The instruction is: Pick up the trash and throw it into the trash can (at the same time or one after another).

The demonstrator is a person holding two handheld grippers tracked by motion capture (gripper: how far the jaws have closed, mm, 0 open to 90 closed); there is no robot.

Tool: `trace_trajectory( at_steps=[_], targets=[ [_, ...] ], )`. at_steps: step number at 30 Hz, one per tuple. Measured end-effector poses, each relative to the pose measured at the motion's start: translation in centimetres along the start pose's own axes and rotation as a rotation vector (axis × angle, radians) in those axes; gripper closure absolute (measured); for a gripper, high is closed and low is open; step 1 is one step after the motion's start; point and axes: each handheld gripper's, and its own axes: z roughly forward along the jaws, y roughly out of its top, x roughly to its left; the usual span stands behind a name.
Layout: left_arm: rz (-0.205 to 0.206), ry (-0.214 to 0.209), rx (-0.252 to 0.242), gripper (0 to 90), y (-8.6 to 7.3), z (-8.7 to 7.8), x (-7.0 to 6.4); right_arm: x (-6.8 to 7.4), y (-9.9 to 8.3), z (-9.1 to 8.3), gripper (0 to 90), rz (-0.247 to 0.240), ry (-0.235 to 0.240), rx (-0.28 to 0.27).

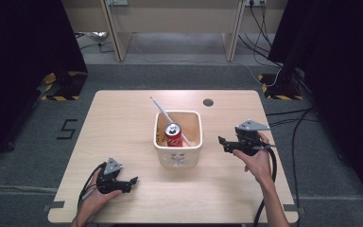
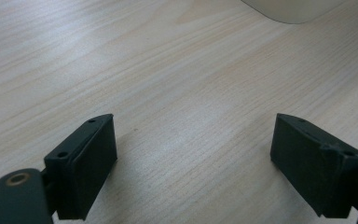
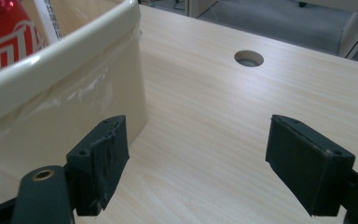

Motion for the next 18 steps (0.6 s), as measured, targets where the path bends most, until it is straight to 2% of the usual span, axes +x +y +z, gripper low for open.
trace_trajectory(
  at_steps=[3,7,18],
  targets=[
    [0.000,0.000,0.000,13.7,0.0,0.0,0.0,0.0,-0.8,-0.1,21.1,0.003,0.002,0.007],
    [0.001,0.000,0.000,13.7,0.0,0.0,0.0,0.4,-1.6,-0.4,21.1,-0.027,-0.019,0.019],
    [0.000,0.000,0.000,13.7,0.0,0.0,0.0,1.8,-3.2,-0.6,21.0,-0.063,-0.028,0.045]
  ],
)
